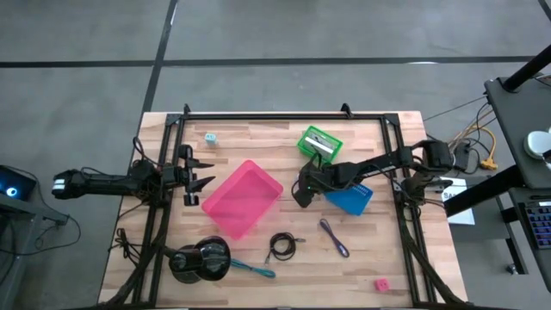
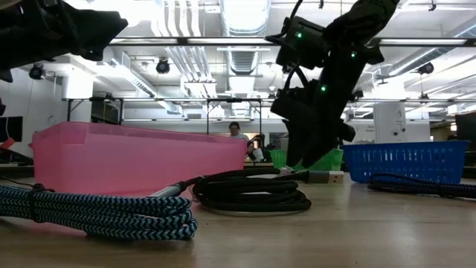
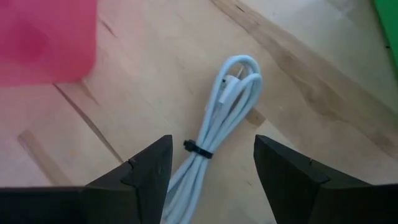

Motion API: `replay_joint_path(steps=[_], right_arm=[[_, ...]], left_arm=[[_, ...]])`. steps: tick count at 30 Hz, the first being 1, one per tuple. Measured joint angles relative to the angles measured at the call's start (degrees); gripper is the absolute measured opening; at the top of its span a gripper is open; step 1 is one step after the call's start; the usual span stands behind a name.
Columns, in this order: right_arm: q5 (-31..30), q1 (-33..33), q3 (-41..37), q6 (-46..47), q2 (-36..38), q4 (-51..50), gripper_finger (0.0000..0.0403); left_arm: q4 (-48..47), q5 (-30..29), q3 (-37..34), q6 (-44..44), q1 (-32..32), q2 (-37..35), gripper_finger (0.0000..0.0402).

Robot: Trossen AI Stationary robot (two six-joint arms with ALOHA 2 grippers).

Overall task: Pick and place items into bin
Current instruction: Put the white charger cable into the pink bin

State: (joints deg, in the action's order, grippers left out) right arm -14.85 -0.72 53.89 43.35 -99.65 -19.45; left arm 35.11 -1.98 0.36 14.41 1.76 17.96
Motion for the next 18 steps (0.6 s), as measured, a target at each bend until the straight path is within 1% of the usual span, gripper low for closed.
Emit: replay_joint_path(steps=[5,9,14,18], right_arm=[[0.11,0.1,0.0,-0.02,-0.02,0.27,0.021],[0.32,0.1,0.05,-0.04,-1.76,0.42,0.021],[2.07,0.1,1.13,-0.14,-4.1,0.36,0.021],[3.49,0.12,2.37,-0.8,-4.21,-0.29,0.021]], left_arm=[[0.0,-0.01,0.0,0.0,0.0,0.04,0.0145],[0.0,-0.02,0.0,0.0,0.0,0.02,0.0145],[-0.01,-0.02,0.0,0.0,0.0,0.04,0.0145],[-0.01,-0.02,0.0,0.0,0.0,0.02,0.0145]])
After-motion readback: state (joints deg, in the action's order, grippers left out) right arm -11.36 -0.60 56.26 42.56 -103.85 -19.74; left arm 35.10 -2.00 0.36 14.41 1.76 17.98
